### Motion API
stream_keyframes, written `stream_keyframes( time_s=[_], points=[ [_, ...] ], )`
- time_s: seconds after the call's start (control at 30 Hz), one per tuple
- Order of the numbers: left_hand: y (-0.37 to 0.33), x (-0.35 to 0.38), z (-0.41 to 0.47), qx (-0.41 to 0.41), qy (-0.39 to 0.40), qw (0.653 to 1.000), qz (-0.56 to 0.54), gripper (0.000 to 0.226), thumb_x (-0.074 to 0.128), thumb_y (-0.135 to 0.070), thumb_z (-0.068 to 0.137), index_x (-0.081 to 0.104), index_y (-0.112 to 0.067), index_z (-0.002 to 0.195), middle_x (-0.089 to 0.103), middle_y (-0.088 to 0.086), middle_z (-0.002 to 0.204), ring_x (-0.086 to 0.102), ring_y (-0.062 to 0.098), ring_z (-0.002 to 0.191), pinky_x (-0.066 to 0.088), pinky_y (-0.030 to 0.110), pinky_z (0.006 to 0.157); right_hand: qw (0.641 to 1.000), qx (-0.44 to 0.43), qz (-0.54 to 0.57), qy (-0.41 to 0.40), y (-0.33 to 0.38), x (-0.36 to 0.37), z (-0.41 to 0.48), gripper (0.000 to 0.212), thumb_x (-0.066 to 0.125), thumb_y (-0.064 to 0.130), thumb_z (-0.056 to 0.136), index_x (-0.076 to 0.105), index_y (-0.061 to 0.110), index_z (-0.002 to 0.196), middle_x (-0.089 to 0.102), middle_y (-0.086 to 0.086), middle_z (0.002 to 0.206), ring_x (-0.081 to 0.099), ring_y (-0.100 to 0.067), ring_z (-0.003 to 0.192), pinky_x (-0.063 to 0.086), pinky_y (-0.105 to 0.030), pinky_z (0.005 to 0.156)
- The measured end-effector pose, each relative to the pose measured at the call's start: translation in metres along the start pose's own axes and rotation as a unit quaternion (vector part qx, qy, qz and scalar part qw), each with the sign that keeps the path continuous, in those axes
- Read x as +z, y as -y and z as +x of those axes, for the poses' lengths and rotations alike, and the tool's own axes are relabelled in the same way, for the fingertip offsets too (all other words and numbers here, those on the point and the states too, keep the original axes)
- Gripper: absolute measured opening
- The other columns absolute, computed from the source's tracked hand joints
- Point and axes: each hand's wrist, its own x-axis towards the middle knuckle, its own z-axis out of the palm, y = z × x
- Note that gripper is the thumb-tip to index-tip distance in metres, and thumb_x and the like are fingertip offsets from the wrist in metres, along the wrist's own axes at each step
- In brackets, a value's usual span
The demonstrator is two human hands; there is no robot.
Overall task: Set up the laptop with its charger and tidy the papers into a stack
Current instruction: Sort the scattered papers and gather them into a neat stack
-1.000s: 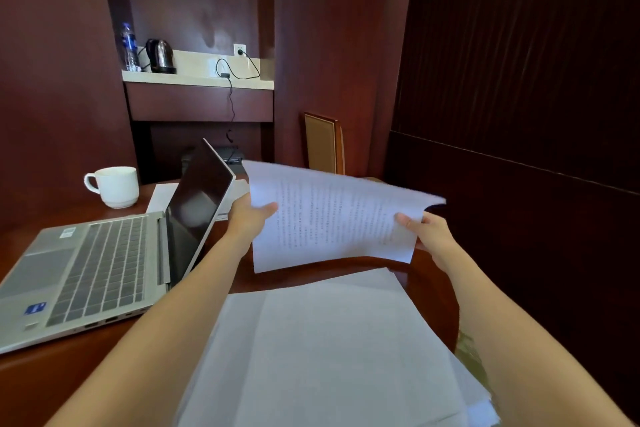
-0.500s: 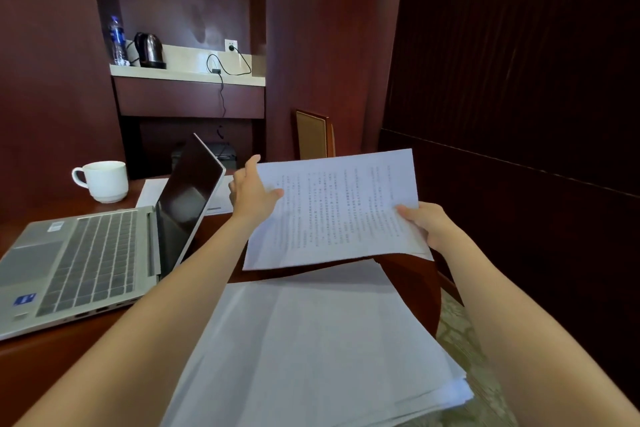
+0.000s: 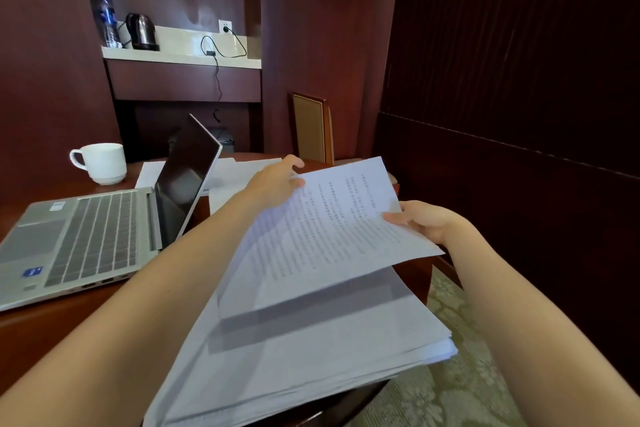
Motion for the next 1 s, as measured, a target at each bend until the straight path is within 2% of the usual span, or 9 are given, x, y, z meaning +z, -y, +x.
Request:
stream_keyframes(
  time_s=[0.1, 0.2, 0.3, 0.43, 0.53, 0.6, 0.73, 0.87, 1.0],
  points=[
    [0.002, -0.002, -0.005, 0.004, 0.061, 0.995, -0.078, 0.017, 0.051, -0.009, 0.095, 0.061, -0.007, 0.108, 0.059, 0.008, 0.110, 0.056, 0.026, 0.107, 0.038, 0.025, 0.079, 0.998, 0.026, -0.047, 0.040, -0.003, -0.001, -0.005, 0.028, 0.060, 0.011, 0.089, 0.060, 0.009, 0.116, 0.068, -0.009, 0.111, 0.069, -0.024, 0.095, 0.057, -0.036, 0.077],
    [0.006, -0.002, -0.011, -0.014, 0.138, 0.987, -0.084, 0.013, 0.050, -0.011, 0.095, 0.060, -0.017, 0.100, 0.056, -0.002, 0.108, 0.053, 0.017, 0.104, 0.038, 0.025, 0.087, 0.993, 0.041, -0.102, 0.034, -0.004, -0.001, -0.008, 0.038, 0.068, 0.021, 0.084, 0.060, 0.011, 0.120, 0.067, -0.007, 0.114, 0.067, -0.022, 0.099, 0.056, -0.034, 0.081],
    [0.017, 0.003, -0.014, -0.032, 0.229, 0.973, -0.024, 0.015, 0.049, -0.018, 0.097, 0.061, -0.025, 0.102, 0.055, -0.007, 0.114, 0.048, 0.015, 0.115, 0.034, 0.030, 0.100, 0.993, 0.031, -0.118, -0.002, -0.003, 0.002, -0.008, 0.029, 0.057, 0.021, 0.092, 0.061, 0.013, 0.119, 0.068, -0.006, 0.107, 0.070, -0.017, 0.085, 0.057, -0.027, 0.071],
    [0.019, 0.008, -0.021, -0.055, 0.299, 0.953, 0.000, 0.016, 0.050, -0.023, 0.096, 0.061, -0.028, 0.106, 0.055, -0.007, 0.119, 0.049, 0.014, 0.115, 0.037, 0.028, 0.094, 0.987, 0.029, -0.153, -0.047, 0.001, 0.010, -0.003, 0.026, 0.059, 0.015, 0.091, 0.060, 0.013, 0.117, 0.069, -0.005, 0.102, 0.069, -0.017, 0.081, 0.056, -0.025, 0.065],
    [0.021, 0.011, -0.024, -0.082, 0.339, 0.937, 0.000, 0.016, 0.054, -0.022, 0.094, 0.061, -0.027, 0.107, 0.053, -0.005, 0.121, 0.046, 0.019, 0.120, 0.041, 0.034, 0.100, 0.971, 0.024, -0.211, -0.108, -0.003, 0.019, 0.003, 0.027, 0.062, 0.009, 0.088, 0.059, 0.015, 0.114, 0.067, -0.004, 0.097, 0.065, -0.015, 0.080, 0.052, -0.022, 0.060],
    [0.022, 0.013, -0.025, -0.099, 0.347, 0.933, -0.008, 0.018, 0.057, -0.019, 0.092, 0.060, -0.026, 0.109, 0.054, -0.002, 0.122, 0.049, 0.020, 0.119, 0.046, 0.032, 0.093, 0.964, 0.018, -0.231, -0.131, -0.005, 0.023, 0.008, 0.023, 0.062, 0.008, 0.087, 0.060, 0.017, 0.108, 0.064, -0.003, 0.094, 0.061, -0.014, 0.077, 0.047, -0.020, 0.057],
    [0.025, 0.015, -0.027, -0.095, 0.347, 0.933, -0.004, 0.023, 0.062, -0.016, 0.089, 0.060, -0.027, 0.108, 0.055, -0.002, 0.123, 0.053, 0.019, 0.116, 0.050, 0.026, 0.083, 0.959, 0.060, -0.258, -0.097, -0.003, 0.026, 0.008, 0.022, 0.061, 0.006, 0.087, 0.063, 0.018, 0.104, 0.064, -0.003, 0.089, 0.058, -0.014, 0.071, 0.045, -0.017, 0.050],
    [0.027, 0.014, -0.025, -0.090, 0.319, 0.943, -0.008, 0.021, 0.062, -0.016, 0.089, 0.061, -0.029, 0.106, 0.052, -0.006, 0.117, 0.057, 0.013, 0.101, 0.049, 0.020, 0.073, 0.932, 0.082, -0.330, -0.124, -0.001, 0.027, 0.014, 0.022, 0.062, 0.007, 0.087, 0.064, 0.017, 0.106, 0.063, -0.005, 0.098, 0.057, -0.012, 0.072, 0.045, -0.018, 0.054],
    [0.030, 0.016, -0.017, -0.094, 0.267, 0.959, 0.005, 0.023, 0.055, -0.019, 0.093, 0.059, -0.025, 0.115, 0.051, -0.006, 0.116, 0.054, 0.013, 0.101, 0.045, 0.028, 0.084, 0.918, 0.056, -0.342, -0.194, 0.003, 0.027, 0.029, 0.028, 0.055, 0.013, 0.093, 0.060, 0.012, 0.120, 0.062, -0.007, 0.117, 0.057, -0.009, 0.075, 0.045, -0.017, 0.054]
  ],
)
